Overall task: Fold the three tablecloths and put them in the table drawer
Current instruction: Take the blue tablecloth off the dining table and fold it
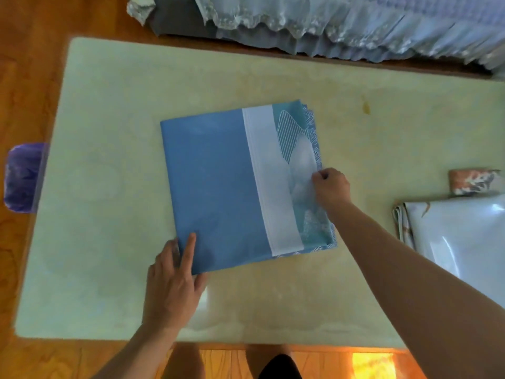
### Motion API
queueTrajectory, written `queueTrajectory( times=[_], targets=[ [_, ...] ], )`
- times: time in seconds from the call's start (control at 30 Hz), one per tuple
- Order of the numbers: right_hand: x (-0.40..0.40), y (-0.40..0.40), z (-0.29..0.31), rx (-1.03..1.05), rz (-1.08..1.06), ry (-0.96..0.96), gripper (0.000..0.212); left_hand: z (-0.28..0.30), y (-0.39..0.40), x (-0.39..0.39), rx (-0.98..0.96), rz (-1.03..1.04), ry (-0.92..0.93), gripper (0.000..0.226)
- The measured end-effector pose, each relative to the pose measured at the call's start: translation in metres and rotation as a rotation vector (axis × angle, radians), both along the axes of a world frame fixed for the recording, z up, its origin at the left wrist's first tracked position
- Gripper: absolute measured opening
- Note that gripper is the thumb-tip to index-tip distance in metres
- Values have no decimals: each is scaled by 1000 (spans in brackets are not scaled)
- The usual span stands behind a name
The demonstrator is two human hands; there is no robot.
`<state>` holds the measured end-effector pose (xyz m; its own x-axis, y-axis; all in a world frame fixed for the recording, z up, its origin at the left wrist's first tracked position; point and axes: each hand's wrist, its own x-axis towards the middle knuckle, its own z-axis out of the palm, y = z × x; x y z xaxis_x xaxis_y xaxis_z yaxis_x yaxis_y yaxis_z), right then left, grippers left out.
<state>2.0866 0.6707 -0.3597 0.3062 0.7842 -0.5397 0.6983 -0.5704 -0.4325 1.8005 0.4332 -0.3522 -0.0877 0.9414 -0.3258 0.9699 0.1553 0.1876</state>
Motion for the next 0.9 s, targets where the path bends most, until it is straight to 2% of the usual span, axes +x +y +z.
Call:
queueTrajectory(
  times=[0.2, 0.33, 0.4, 0.57, 0.67, 0.8, 0.83, 0.9],
  targets=[
    [-1, 2, 6, -45, 86, -12, 23, 15, 8, -6, -102, 146, -66, 102],
    [-9, -34, 9, -45, 203, -79, 23, 17, -2, -25, -139, 176, 8, 95],
    [-8, -51, 8, -94, 178, -78, 21, 19, -4, -31, -173, 226, 18, 89],
    [1, -45, 16, -4, 103, -195, 31, 20, -2, -30, -206, 95, 5, 86],
    [-8, -40, 21, -62, 82, -190, 33, 24, 5, -22, -276, 194, -36, 80],
    [-18, -53, 33, 36, 89, -169, 29, 31, 9, -5, -264, 197, 98, 73],
    [-21, -57, 37, 107, 118, -109, 25, 35, 15, 4, -197, 220, 50, 63],
    [-30, -68, 42, 283, 263, 82, 12, 55, 47, 27, -113, 403, -290, 37]
  ],
)
